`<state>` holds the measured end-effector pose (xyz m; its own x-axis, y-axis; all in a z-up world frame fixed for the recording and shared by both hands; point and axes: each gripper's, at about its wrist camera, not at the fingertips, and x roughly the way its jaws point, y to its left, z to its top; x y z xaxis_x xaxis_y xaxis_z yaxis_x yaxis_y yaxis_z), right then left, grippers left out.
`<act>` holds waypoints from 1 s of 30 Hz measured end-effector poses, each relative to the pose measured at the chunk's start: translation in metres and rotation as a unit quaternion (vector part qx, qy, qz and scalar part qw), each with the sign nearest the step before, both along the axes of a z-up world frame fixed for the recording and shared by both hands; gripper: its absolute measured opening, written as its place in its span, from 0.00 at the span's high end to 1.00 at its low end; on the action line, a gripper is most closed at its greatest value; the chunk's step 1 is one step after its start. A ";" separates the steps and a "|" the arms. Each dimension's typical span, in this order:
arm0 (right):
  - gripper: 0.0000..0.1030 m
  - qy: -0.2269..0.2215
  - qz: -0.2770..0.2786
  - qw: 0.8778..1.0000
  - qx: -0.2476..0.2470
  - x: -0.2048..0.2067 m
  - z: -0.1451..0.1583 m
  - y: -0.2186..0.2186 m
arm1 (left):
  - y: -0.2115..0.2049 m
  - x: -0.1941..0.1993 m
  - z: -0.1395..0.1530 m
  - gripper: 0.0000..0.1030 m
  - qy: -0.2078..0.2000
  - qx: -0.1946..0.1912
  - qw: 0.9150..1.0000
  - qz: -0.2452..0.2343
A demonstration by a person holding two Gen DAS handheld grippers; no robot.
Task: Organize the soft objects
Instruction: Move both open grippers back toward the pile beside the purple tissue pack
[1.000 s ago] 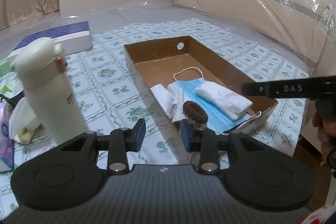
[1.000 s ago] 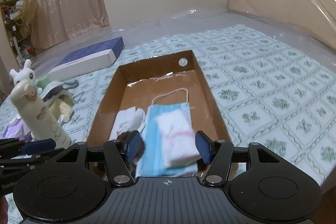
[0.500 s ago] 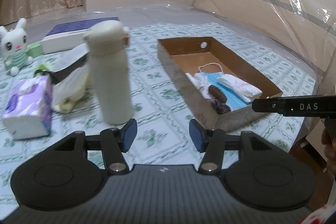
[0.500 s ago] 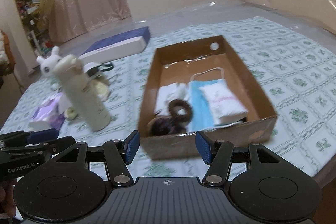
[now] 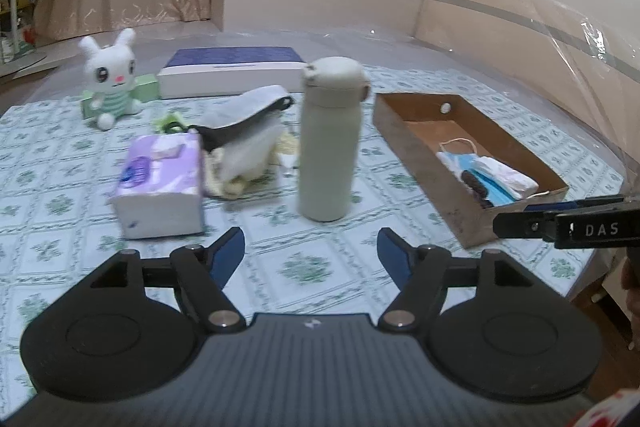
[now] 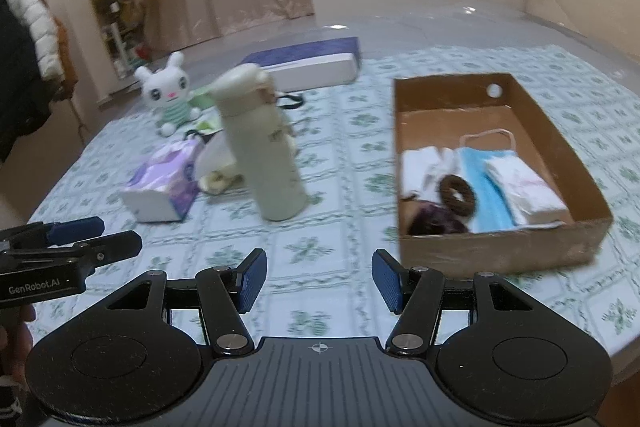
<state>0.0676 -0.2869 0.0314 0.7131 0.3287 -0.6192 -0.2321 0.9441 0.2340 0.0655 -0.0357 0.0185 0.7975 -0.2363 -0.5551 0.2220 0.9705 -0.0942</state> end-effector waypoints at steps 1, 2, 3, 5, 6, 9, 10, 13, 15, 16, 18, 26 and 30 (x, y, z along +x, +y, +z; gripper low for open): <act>0.43 -0.002 0.007 1.000 -0.003 0.000 0.001 0.005 | 0.007 -0.001 0.001 0.31 0.000 0.000 1.000 0.002; 0.43 -0.003 0.014 1.000 -0.006 0.000 0.002 0.010 | 0.013 -0.003 0.001 0.31 -0.001 0.001 1.000 0.002; 0.43 -0.004 0.020 1.000 -0.009 0.001 0.003 0.015 | 0.019 -0.004 0.002 0.30 -0.002 0.002 1.000 0.002; 0.43 -0.005 0.033 0.999 -0.015 0.003 0.004 0.021 | 0.029 -0.004 0.003 0.30 -0.003 0.005 1.000 0.000; 0.43 -0.004 0.037 0.999 -0.017 0.005 0.005 0.023 | 0.034 -0.003 0.005 0.30 -0.004 0.007 1.000 -0.002; 0.43 -0.001 0.051 0.998 -0.027 0.013 0.005 0.024 | 0.046 0.002 0.008 0.30 -0.008 0.022 1.000 -0.013; 0.43 0.000 0.055 0.998 -0.031 0.016 0.006 0.024 | 0.049 0.004 0.008 0.29 -0.009 0.026 0.999 -0.017; 0.43 0.001 0.066 0.997 -0.045 0.026 0.007 0.019 | 0.061 0.014 0.009 0.29 -0.007 0.035 0.999 -0.030; 0.43 -0.002 0.070 0.996 -0.062 0.033 0.008 0.014 | 0.066 0.022 0.008 0.29 -0.006 0.044 0.998 -0.039; 0.43 -0.004 0.072 0.995 -0.069 0.036 0.009 0.012 | 0.068 0.025 0.007 0.29 -0.005 0.050 0.998 -0.042; 0.43 -0.007 0.077 0.994 -0.081 0.043 0.011 0.005 | 0.073 0.032 0.006 0.29 -0.005 0.063 0.997 -0.050; 0.43 0.005 0.091 0.993 -0.075 0.098 0.039 -0.028 | 0.095 0.072 0.012 0.29 -0.004 0.107 0.990 -0.097; 0.43 0.018 0.115 0.990 -0.082 0.145 0.064 -0.034 | 0.102 0.101 0.021 0.28 -0.007 0.137 0.981 -0.136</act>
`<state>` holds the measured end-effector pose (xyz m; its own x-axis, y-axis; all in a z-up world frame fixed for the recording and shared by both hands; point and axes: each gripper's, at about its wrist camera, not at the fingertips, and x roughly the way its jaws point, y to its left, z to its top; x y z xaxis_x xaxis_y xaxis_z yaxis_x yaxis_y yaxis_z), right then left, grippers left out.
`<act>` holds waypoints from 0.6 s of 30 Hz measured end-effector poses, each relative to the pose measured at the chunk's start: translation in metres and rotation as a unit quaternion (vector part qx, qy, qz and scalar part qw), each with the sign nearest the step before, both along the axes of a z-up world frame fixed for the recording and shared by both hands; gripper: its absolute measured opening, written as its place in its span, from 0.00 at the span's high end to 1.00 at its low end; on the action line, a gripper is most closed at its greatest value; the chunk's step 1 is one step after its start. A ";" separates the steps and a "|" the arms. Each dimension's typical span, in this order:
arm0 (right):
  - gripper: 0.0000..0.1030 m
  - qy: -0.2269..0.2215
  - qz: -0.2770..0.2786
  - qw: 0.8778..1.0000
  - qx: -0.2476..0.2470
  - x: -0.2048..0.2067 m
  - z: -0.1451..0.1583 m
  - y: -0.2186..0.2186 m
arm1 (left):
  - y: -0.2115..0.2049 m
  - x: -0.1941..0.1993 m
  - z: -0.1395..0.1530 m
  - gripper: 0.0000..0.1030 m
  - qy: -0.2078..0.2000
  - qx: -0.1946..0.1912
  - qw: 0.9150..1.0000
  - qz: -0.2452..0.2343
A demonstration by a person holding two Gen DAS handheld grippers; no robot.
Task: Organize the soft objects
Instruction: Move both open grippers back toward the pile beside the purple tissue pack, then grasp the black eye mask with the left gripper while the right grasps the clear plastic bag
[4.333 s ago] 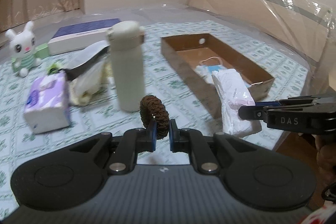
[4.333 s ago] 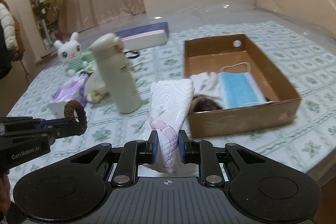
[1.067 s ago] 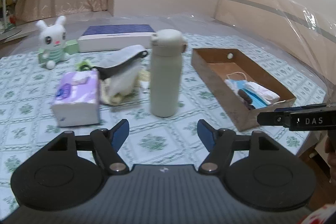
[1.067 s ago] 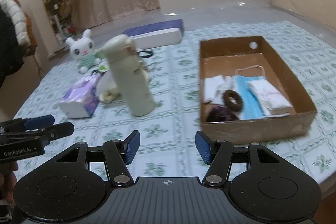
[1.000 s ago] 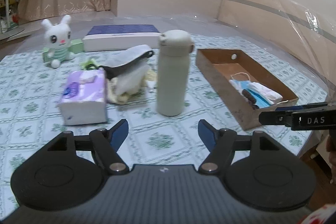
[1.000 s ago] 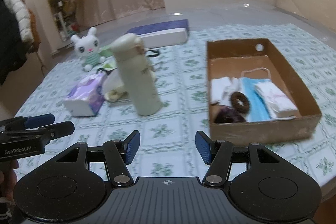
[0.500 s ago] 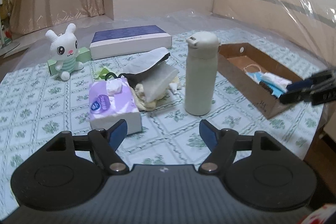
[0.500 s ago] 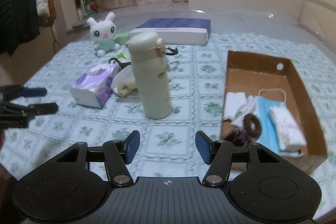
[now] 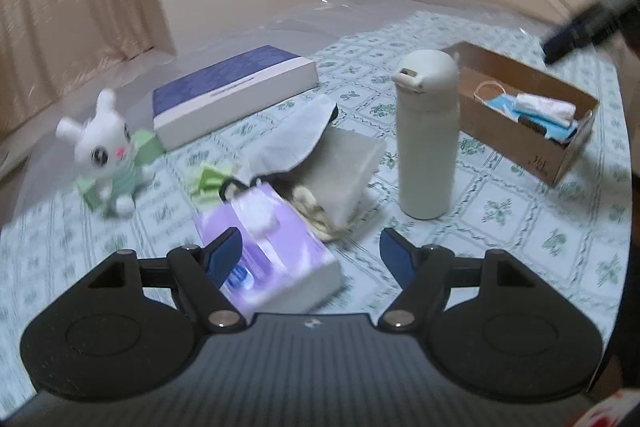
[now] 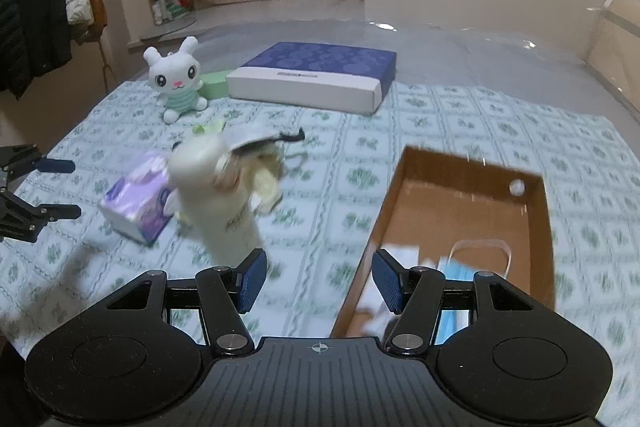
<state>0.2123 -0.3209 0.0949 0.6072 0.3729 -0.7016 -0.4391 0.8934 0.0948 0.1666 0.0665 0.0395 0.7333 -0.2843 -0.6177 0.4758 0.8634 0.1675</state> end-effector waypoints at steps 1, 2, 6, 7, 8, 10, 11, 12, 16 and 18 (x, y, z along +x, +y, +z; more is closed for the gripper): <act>0.43 0.005 0.006 1.000 -0.003 0.012 0.005 0.001 | 0.001 0.009 0.003 0.26 0.000 0.011 1.000 -0.014; 0.43 0.010 0.012 1.000 -0.006 0.026 0.010 0.002 | 0.002 0.017 0.006 0.26 0.000 0.020 0.999 -0.025; 0.43 0.060 0.047 0.997 -0.001 0.083 0.021 0.016 | 0.006 0.057 0.015 0.23 0.018 0.042 0.996 -0.074; 0.43 0.076 0.054 0.996 0.005 0.096 0.022 0.020 | 0.007 0.068 0.016 0.22 0.027 0.046 0.995 -0.085; 0.43 0.099 0.061 0.993 0.016 0.111 0.021 0.025 | 0.007 0.079 0.017 0.21 0.035 0.049 0.994 -0.094; 0.43 0.144 0.072 0.986 0.045 0.140 0.017 0.035 | 0.007 0.101 0.016 0.18 0.049 0.055 0.991 -0.110; 0.43 0.160 0.073 0.983 0.056 0.152 0.015 0.039 | 0.006 0.111 0.015 0.17 0.056 0.059 0.990 -0.119; 0.43 0.179 0.076 0.979 0.065 0.164 0.012 0.044 | 0.005 0.122 0.014 0.16 0.062 0.064 0.988 -0.128; 0.39 0.242 0.082 0.962 0.097 0.206 -0.004 0.062 | -0.002 0.157 0.008 0.13 0.084 0.073 0.981 -0.156; 0.36 0.269 0.082 0.953 0.114 0.221 -0.015 0.068 | -0.006 0.173 0.004 0.13 0.089 0.081 0.979 -0.166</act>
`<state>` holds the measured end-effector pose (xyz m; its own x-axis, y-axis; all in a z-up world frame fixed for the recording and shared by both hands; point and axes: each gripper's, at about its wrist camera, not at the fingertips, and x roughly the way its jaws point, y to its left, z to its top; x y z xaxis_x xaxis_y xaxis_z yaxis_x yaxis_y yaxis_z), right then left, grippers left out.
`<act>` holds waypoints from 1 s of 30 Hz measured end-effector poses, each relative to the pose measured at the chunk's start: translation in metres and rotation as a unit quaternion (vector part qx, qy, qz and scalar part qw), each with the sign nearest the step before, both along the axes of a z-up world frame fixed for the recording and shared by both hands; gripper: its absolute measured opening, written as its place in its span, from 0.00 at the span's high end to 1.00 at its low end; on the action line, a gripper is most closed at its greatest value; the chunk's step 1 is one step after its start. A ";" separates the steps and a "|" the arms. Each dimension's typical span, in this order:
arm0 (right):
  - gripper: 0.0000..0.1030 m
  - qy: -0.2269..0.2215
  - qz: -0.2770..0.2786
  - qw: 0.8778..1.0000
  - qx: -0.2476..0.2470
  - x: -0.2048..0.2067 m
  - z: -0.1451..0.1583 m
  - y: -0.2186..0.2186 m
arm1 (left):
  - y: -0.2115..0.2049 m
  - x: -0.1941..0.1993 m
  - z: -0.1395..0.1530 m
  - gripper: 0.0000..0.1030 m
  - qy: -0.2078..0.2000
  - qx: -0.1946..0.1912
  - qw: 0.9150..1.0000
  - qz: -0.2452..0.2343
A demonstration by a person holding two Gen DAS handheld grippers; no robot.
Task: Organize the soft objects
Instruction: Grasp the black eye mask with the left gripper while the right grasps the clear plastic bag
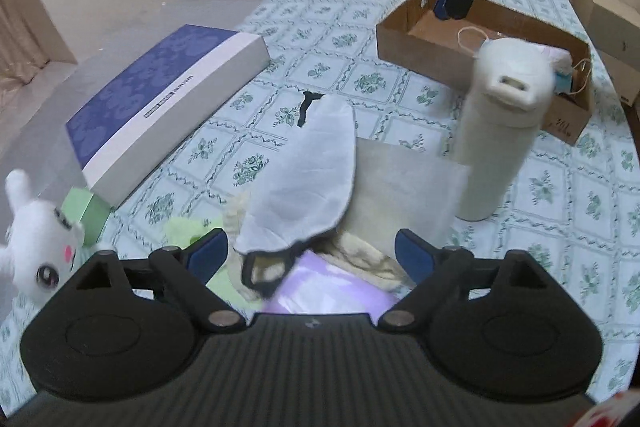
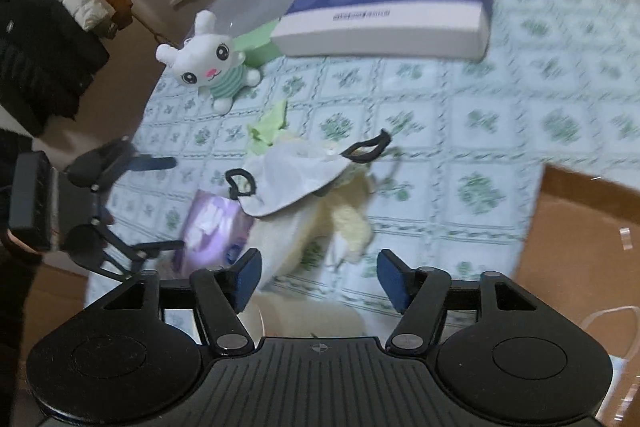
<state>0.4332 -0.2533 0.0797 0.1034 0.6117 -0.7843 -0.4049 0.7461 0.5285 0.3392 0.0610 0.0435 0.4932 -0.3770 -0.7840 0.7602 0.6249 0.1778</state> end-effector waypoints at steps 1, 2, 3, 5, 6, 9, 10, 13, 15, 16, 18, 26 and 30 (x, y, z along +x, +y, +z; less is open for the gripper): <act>0.35 0.013 -0.001 1.000 0.008 0.007 -0.006 0.002 | -0.002 0.008 -0.003 0.13 0.005 0.003 1.000 -0.006; 0.34 0.025 -0.001 1.000 0.016 0.014 -0.013 0.005 | -0.004 0.015 -0.005 0.12 0.008 0.005 1.000 -0.011; 0.34 0.035 -0.001 0.999 0.021 0.020 -0.019 0.006 | -0.007 0.021 -0.007 0.12 0.009 0.007 1.000 -0.016; 0.33 0.054 0.002 0.998 0.030 0.031 -0.032 0.010 | -0.012 0.032 -0.014 0.12 0.013 0.013 0.999 -0.030; 0.33 0.061 0.005 0.998 0.031 0.034 -0.038 0.012 | -0.015 0.037 -0.017 0.12 0.015 0.014 0.999 -0.038; 0.33 0.075 0.010 0.997 0.035 0.042 -0.055 0.015 | -0.025 0.050 -0.026 0.12 0.023 0.021 0.998 -0.056; 0.33 0.079 0.011 0.996 0.037 0.045 -0.060 0.016 | -0.028 0.055 -0.031 0.12 0.026 0.023 0.997 -0.062; 0.33 0.091 0.014 0.995 0.043 0.048 -0.075 0.019 | -0.036 0.068 -0.040 0.12 0.035 0.025 0.997 -0.070; 0.33 0.100 0.016 0.994 0.050 0.050 -0.084 0.022 | -0.042 0.076 -0.047 0.12 0.038 0.025 0.996 -0.078; 0.33 0.105 0.017 0.993 0.055 0.051 -0.088 0.024 | -0.045 0.080 -0.049 0.13 0.040 0.025 0.995 -0.082; 0.33 0.111 0.021 0.992 0.061 0.053 -0.096 0.029 | -0.052 0.088 -0.055 0.14 0.043 0.027 0.995 -0.089; 0.33 0.131 0.039 0.987 0.082 0.059 -0.117 0.042 | -0.065 0.104 -0.069 0.54 0.061 0.033 0.991 -0.112; 0.33 0.140 0.048 0.985 0.086 0.062 -0.126 0.049 | -0.062 0.105 -0.068 0.90 0.064 0.035 0.991 -0.113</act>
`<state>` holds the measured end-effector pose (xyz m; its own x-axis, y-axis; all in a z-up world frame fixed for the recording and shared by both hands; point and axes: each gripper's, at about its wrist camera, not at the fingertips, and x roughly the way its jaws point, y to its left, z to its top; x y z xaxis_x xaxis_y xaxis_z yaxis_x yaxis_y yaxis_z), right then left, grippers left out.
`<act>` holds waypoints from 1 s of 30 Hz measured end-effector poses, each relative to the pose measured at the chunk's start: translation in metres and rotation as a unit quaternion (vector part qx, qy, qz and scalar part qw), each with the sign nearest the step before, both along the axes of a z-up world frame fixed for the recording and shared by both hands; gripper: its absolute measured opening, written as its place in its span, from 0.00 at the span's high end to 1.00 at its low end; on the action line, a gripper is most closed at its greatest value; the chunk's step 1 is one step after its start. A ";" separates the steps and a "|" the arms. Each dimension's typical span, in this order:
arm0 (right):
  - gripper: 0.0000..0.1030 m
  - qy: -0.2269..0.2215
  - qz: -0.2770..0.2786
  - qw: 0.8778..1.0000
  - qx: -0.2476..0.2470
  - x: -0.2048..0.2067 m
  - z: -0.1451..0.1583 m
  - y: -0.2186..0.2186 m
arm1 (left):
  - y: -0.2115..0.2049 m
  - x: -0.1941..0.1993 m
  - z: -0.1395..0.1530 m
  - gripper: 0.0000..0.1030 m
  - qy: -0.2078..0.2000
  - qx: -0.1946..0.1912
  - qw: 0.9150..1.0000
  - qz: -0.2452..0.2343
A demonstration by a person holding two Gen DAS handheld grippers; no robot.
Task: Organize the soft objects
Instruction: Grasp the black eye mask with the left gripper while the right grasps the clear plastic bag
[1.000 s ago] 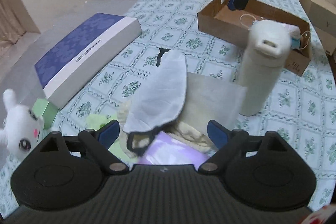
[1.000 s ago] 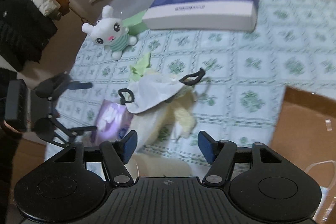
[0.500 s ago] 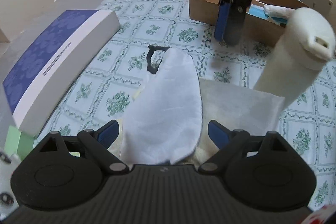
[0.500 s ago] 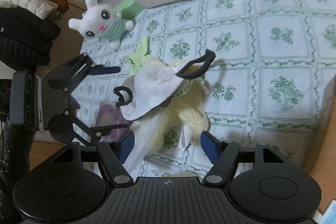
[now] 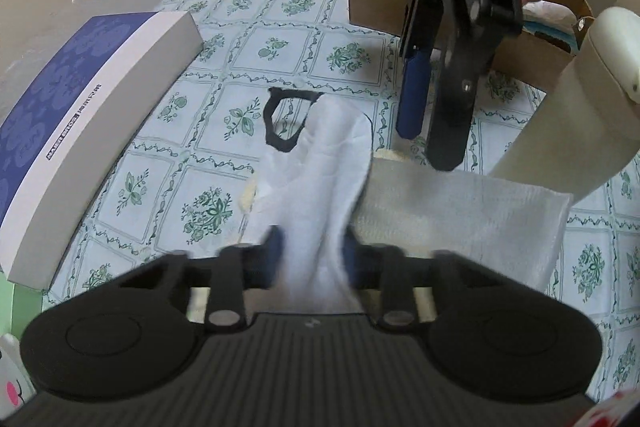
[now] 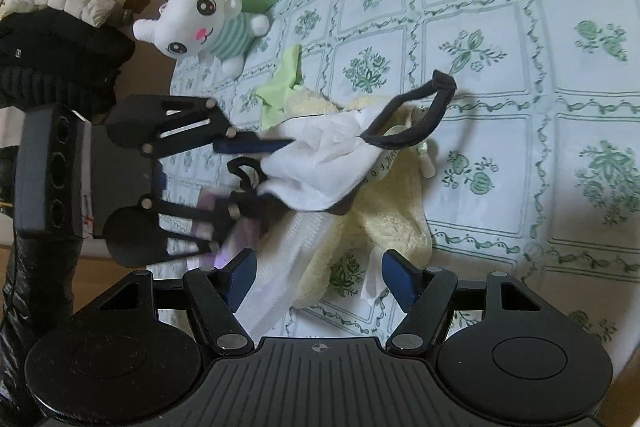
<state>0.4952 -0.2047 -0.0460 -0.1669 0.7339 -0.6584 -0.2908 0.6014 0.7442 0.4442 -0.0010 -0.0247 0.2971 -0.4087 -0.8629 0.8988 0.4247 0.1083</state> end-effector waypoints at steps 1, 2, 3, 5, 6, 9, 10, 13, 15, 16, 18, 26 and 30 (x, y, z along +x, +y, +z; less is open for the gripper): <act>0.33 0.002 0.002 1.000 0.002 0.001 -0.002 0.002 | 0.002 0.000 0.001 0.91 -0.001 -0.001 1.000 0.001; 0.33 0.004 0.005 1.000 0.004 0.001 -0.005 0.004 | 0.005 0.000 0.003 0.92 -0.001 -0.004 1.000 0.003; 0.33 0.006 0.007 1.000 0.006 0.002 -0.007 0.007 | 0.010 0.000 0.006 0.93 0.000 -0.011 1.000 0.008; 0.33 0.012 0.012 1.000 0.014 0.003 -0.011 0.012 | 0.019 0.000 0.013 0.93 0.001 -0.026 0.999 0.019; 0.33 0.013 0.016 1.000 0.017 0.004 -0.012 0.014 | 0.023 0.000 0.017 0.93 0.001 -0.031 0.999 0.023; 0.33 0.013 0.027 0.999 0.023 0.006 -0.015 0.022 | 0.035 -0.004 0.025 0.93 -0.011 -0.032 0.999 0.032; 0.33 0.011 0.032 0.999 0.023 0.006 -0.015 0.025 | 0.039 -0.005 0.028 0.93 -0.015 -0.033 0.999 0.037; 0.48 0.010 0.040 0.999 0.017 0.007 -0.018 0.033 | 0.052 -0.008 0.036 0.93 -0.020 -0.042 0.998 0.051; 0.65 0.003 0.045 0.999 0.010 0.007 -0.017 0.037 | 0.059 -0.010 0.041 0.93 -0.024 -0.044 0.997 0.059; 0.72 -0.001 0.048 0.999 0.006 0.007 -0.017 0.038 | 0.063 -0.010 0.042 0.93 -0.027 -0.043 0.997 0.065; 0.83 -0.014 0.053 0.998 -0.002 0.006 -0.012 0.037 | 0.070 -0.013 0.045 0.93 -0.029 -0.041 0.996 0.074; 0.95 -0.073 0.044 0.996 -0.041 -0.001 0.016 0.026 | 0.086 -0.032 0.052 0.93 -0.042 -0.021 0.992 0.114; 0.96 -0.114 0.026 0.991 -0.061 -0.003 0.035 0.016 | 0.090 -0.042 0.057 0.93 -0.046 -0.017 0.989 0.139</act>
